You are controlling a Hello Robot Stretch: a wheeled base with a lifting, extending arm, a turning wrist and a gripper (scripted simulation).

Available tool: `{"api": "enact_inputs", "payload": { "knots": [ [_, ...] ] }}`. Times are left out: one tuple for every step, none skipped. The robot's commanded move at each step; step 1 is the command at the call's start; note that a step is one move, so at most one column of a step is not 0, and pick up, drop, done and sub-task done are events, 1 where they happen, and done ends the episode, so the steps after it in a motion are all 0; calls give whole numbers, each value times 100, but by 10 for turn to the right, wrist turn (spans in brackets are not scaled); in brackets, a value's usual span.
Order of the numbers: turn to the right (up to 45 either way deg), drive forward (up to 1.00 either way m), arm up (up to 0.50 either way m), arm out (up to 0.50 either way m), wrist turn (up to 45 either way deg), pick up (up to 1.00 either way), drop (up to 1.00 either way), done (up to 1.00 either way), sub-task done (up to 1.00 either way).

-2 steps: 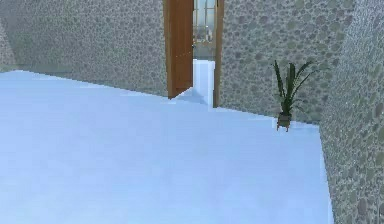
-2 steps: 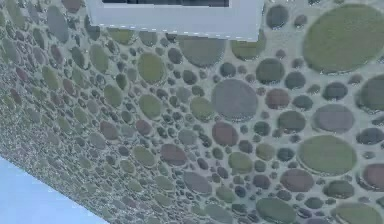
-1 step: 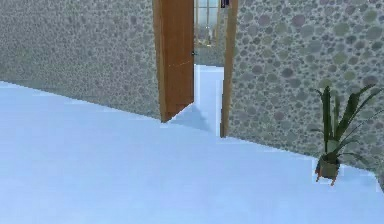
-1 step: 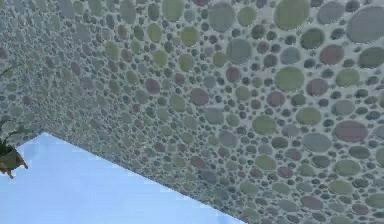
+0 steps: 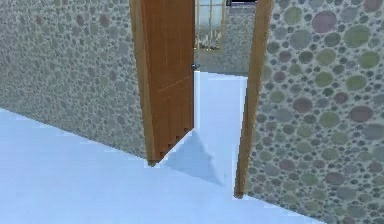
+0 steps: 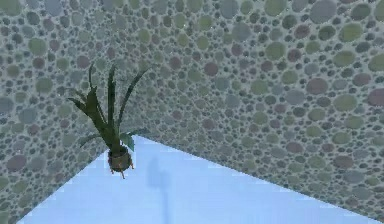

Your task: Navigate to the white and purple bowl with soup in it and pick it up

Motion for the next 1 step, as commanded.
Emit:
{"api": "enact_inputs", "payload": {
  "knots": [
    [-30,0,0,0,0,0,0,0,0]
  ]
}}
